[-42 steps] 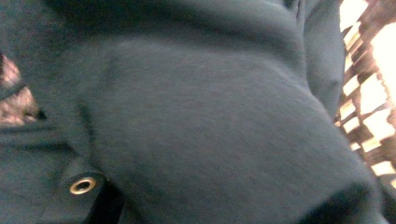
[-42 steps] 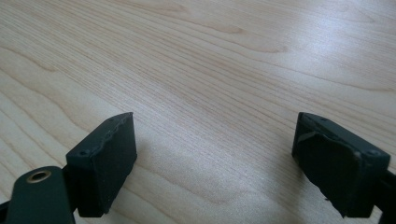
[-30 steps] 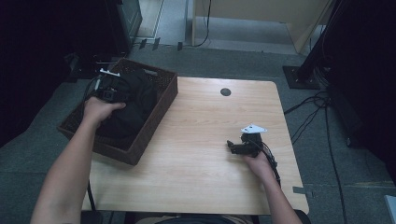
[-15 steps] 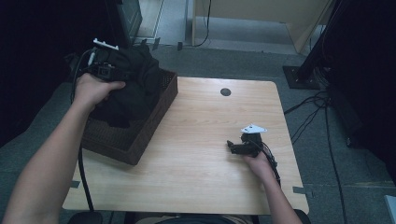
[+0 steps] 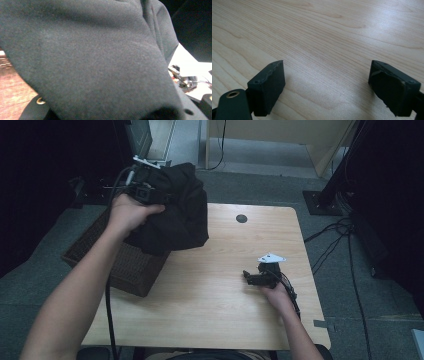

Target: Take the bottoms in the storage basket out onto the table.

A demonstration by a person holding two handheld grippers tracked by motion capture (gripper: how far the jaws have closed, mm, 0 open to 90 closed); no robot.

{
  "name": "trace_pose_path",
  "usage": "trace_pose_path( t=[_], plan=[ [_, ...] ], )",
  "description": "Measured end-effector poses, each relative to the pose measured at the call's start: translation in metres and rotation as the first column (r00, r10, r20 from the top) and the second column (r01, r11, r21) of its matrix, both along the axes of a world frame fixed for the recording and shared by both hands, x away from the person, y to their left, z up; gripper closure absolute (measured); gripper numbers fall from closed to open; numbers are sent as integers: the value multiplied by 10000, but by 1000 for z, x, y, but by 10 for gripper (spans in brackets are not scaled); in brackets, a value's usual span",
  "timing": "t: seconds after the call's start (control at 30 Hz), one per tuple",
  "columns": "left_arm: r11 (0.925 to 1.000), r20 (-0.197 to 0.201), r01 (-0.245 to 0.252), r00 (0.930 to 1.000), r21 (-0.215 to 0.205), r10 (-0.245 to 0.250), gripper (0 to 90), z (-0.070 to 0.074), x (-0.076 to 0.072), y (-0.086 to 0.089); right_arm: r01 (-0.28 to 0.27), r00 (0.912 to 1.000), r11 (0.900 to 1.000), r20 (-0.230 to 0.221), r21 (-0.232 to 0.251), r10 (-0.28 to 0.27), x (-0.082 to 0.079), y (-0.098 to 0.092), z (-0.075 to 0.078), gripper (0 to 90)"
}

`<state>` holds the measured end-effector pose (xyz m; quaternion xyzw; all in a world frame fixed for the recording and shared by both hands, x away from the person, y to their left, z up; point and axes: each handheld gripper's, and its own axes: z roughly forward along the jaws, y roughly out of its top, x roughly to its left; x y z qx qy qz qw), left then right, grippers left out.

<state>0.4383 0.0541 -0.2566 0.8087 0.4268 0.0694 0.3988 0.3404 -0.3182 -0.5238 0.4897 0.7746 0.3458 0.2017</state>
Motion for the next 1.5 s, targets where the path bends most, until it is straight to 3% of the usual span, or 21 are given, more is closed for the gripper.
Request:
trace_pose_path(
  t=[0.17,0.57,0.7,0.97,1.07,1.2,1.3,1.43,1.5],
  plan=[
    [9982,-130,595,9982,83,-594,671,-20,-7,-32,11,10000,10000,11,1,-11,0,0,0,135],
    [9967,-858,809,9930,-109,-815,667,-84,-18,-80,56,10000,10000,28,-17,-56,-1,0,0,135],
    [9960,-928,879,9920,161,-860,663,-107,-22,-95,51,10000,10000,34,-18,-51,-1,0,0,135],
    [9962,-1105,761,9913,420,-711,657,-148,-20,-113,68,10000,10000,34,-2,-68,-1,0,0,136],
    [9951,-946,807,9927,579,-750,654,-162,-21,-119,145,9999,9999,-67,35,-144,-1,0,0,138],
    [9961,-986,733,9928,491,-682,648,-180,-20,-123,240,9996,9997,-154,10,-239,0,-4,2,143],
    [9964,-828,724,9942,452,-685,632,-192,-20,-123,373,9990,9989,-267,267,-366,0,-8,4,145],
    [9928,-905,932,9922,754,-862,601,-204,-19,-125,428,9991,9982,36,420,-430,-1,-11,8,151],
    [9935,-974,911,9917,679,-843,538,-207,-19,-126,389,9988,9976,276,574,-405,-3,-10,12,156]
  ],
)
